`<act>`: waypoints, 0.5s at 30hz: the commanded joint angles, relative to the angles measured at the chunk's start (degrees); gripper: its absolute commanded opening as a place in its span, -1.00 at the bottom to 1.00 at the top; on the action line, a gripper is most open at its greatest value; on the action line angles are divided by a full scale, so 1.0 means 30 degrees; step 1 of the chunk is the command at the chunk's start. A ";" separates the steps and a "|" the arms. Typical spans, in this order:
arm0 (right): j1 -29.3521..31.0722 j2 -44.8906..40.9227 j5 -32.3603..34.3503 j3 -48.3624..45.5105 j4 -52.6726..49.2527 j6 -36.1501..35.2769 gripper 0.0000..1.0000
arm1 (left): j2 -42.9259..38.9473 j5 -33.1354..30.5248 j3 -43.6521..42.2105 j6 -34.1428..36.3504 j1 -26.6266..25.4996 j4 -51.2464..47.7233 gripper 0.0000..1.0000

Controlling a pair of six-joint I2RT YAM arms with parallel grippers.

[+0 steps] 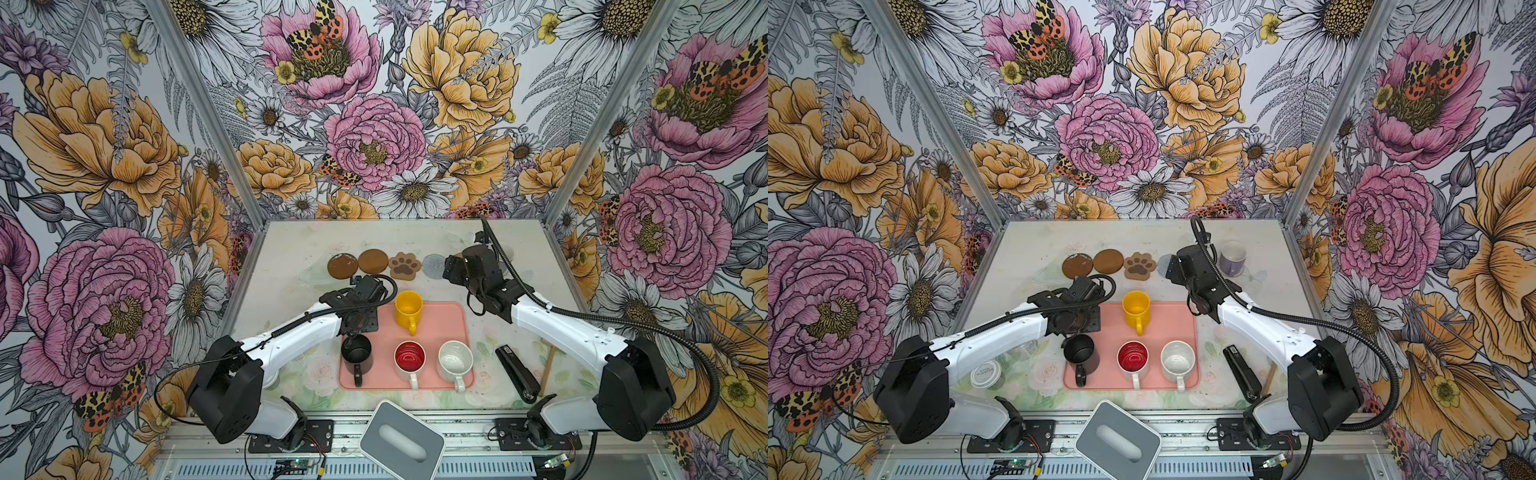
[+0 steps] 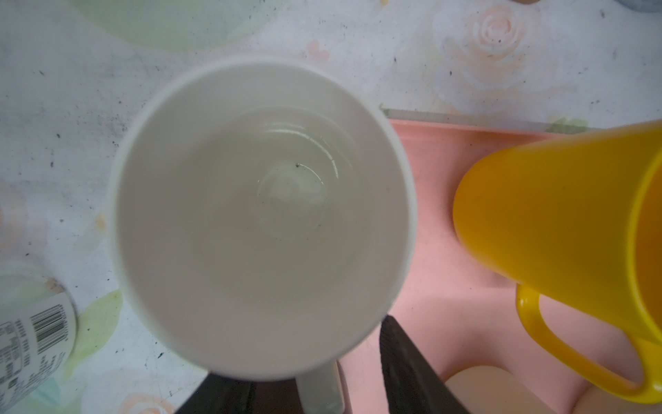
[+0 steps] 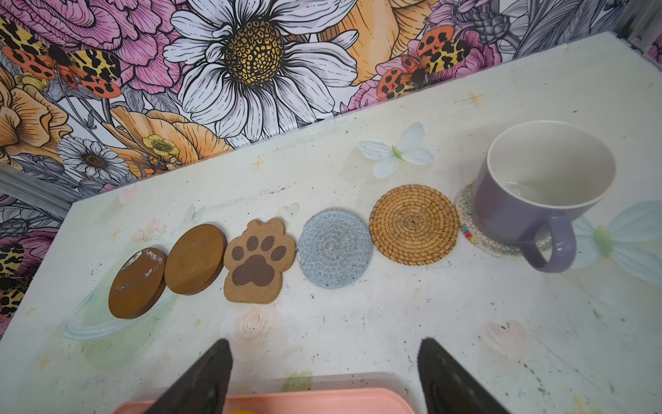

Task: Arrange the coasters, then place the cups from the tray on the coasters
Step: 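Close the left gripper on the white mug rim and lift it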

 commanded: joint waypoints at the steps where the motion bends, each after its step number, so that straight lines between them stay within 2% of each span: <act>1: -0.0134 0.0263 -0.0092 0.0044 0.0450 0.0176 0.67 | 0.0227 0.0145 -0.0249 0.0026 0.0273 0.0507 0.08; 10: -0.0216 0.0103 -0.0115 -0.0127 0.0464 0.0170 0.67 | 0.0966 0.0174 -0.0125 0.0266 0.0338 0.0648 0.01; 15: -0.0288 0.0000 -0.0104 -0.0207 0.0450 0.0195 0.67 | 0.1150 0.0166 -0.0132 0.0260 0.0339 0.0697 -0.11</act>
